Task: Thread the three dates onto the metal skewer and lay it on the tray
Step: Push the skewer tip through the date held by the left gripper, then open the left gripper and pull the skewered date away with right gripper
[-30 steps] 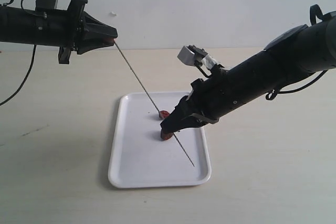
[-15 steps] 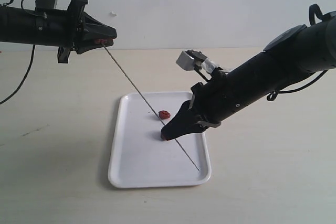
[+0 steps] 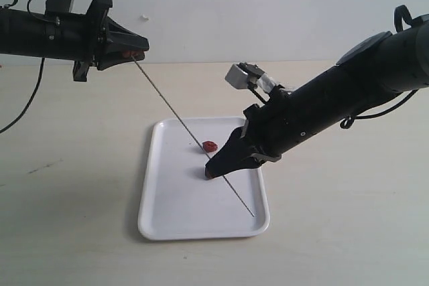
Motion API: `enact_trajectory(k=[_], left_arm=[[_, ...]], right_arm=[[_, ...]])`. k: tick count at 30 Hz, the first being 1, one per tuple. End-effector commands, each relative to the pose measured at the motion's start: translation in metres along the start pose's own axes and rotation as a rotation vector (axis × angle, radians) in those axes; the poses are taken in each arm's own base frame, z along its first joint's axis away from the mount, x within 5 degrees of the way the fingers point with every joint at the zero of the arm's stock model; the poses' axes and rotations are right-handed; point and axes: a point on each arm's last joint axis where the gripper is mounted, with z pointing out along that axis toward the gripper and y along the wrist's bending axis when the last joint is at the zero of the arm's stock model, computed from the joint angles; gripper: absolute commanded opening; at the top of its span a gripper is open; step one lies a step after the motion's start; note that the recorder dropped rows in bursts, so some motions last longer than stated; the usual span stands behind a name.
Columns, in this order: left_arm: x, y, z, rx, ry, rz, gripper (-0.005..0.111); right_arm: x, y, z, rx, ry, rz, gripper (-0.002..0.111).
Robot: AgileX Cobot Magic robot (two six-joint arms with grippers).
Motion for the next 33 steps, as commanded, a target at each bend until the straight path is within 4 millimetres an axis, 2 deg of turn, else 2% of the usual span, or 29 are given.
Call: enact_trajectory(k=[1,3,9,33], left_arm=[[0.0,-0.002,-0.001,0.002,-0.005,0.008,0.011],[0.0,-0.001,-0.001,0.001,-0.004,0.008,0.005],[0.0,-0.002,-0.001,0.009,0.004,0.008,0.018],[0.0,-0.006,0.0,0.042,-0.008,-0.007,0.018]], right_arm=[[-0.002,0.001,-0.003,-0.003,-0.019,0.005,0.0],[-0.002,0.001,-0.003,-0.005,-0.024,0.009,0.0],[-0.007,0.002,-0.003,-0.019,-0.076,0.046,0.0],[-0.034,0.003,-0.008,-0.071,-0.379,0.15,0.0]])
